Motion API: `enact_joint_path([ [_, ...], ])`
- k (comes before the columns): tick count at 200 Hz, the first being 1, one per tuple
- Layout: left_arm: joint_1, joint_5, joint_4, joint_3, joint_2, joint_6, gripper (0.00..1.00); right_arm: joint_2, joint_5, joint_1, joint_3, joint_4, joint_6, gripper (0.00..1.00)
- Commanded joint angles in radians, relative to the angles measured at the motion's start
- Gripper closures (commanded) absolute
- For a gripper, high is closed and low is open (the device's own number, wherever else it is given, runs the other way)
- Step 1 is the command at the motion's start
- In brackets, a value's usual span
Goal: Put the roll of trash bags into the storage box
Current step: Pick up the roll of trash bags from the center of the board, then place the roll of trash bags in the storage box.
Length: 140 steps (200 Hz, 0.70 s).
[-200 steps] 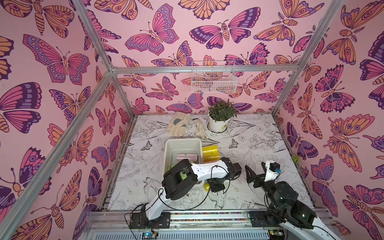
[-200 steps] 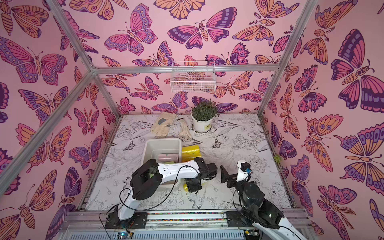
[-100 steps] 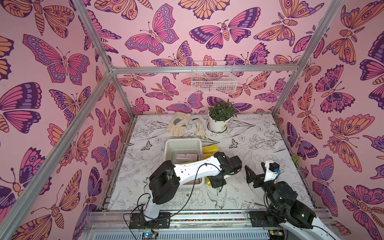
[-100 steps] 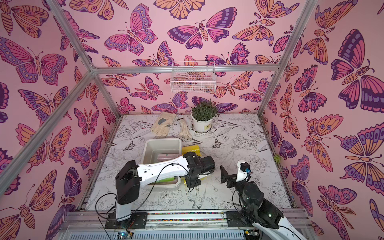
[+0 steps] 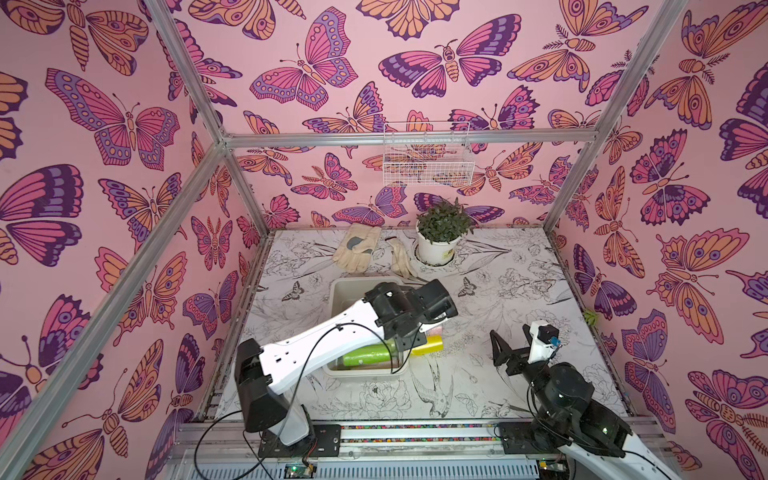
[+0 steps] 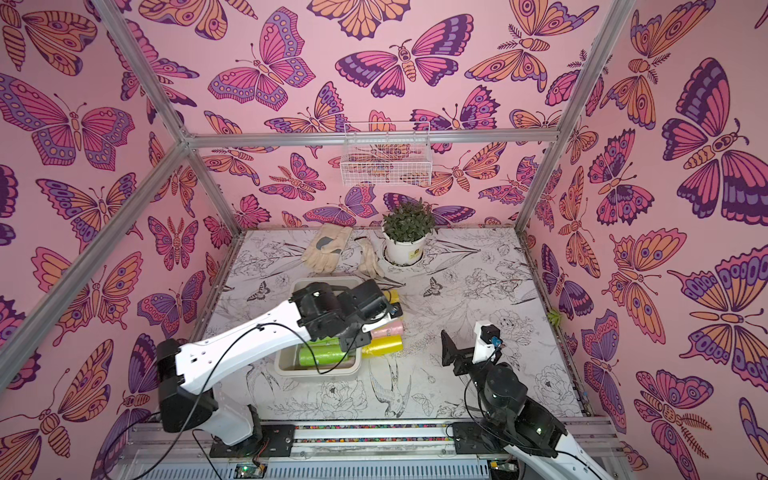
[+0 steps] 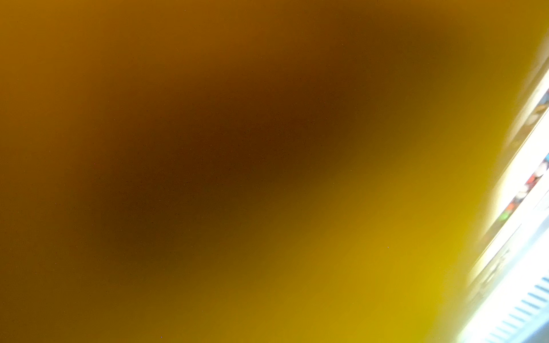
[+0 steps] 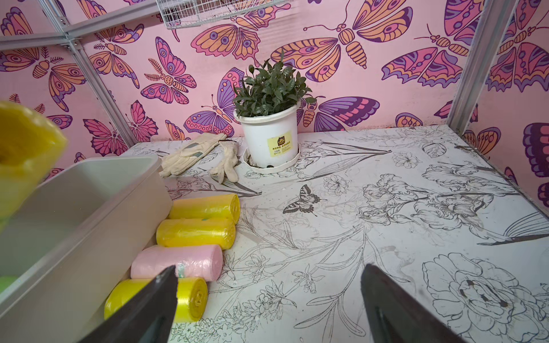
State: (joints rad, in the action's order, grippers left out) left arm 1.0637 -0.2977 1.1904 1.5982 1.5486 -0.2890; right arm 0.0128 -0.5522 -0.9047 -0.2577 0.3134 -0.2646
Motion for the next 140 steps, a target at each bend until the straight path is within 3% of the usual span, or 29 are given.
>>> enact_joint_path([
  [1, -0.013, -0.03, 0.025, -0.096, -0.074, -0.098, 1.0, -0.006, -0.015, 0.004, 0.008, -0.022, -0.008, 0.01],
  [34, -0.042, -0.215, -0.044, -0.311, -0.188, -0.169, 1.0, -0.005, -0.022, 0.005, 0.006, -0.017, -0.01, 0.01],
  [78, -0.08, -0.196, -0.083, -0.502, -0.376, -0.266, 1.0, -0.005, -0.022, 0.004, 0.008, -0.022, -0.011, 0.01],
  [105, -0.105, -0.127, -0.088, -0.561, -0.472, -0.289, 1.0, -0.004, -0.023, 0.004, 0.009, -0.023, -0.012, 0.01],
  [140, -0.107, -0.12, -0.092, -0.621, -0.498, -0.314, 1.0, -0.004, -0.022, 0.003, 0.011, -0.025, -0.012, 0.01],
])
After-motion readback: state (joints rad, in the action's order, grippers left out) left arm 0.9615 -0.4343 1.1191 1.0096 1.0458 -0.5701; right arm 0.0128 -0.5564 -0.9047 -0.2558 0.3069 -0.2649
